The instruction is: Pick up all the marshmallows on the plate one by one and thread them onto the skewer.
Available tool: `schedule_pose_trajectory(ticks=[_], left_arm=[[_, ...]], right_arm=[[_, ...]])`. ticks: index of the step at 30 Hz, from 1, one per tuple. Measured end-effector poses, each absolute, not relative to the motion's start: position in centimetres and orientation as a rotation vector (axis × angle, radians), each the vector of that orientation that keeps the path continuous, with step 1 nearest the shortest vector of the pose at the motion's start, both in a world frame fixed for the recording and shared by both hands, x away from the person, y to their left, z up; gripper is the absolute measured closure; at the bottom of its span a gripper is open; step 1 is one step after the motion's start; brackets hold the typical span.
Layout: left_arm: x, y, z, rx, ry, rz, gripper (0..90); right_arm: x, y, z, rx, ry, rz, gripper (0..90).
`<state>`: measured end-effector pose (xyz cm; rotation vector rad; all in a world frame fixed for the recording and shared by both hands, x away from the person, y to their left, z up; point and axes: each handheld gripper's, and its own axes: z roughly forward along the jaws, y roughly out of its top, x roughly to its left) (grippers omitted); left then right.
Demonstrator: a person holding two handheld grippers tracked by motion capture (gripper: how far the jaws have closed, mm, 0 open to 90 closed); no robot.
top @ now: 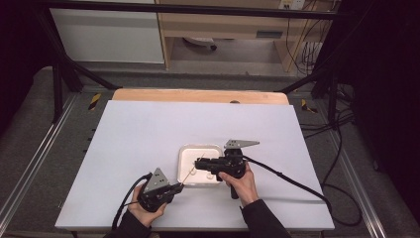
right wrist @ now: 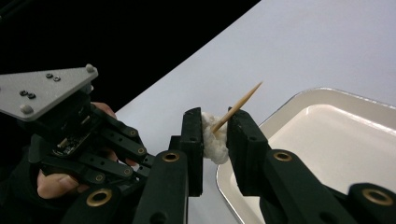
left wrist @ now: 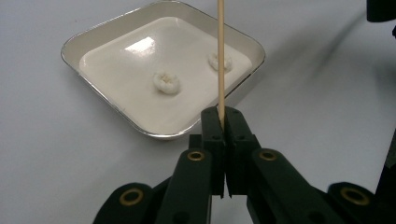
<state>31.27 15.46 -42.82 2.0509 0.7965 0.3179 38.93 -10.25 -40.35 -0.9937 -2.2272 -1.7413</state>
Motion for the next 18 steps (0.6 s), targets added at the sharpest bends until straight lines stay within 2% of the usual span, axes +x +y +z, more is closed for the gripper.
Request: schedule_pose_trajectory(ticks=[18], left_arm=[[31.9, 13.8, -42.8, 2.031, 0.83, 0.329, 88.4]], right_arm=[[38.0, -9.1, -42.3, -0.978, -2.252, -1.665, 77.2]])
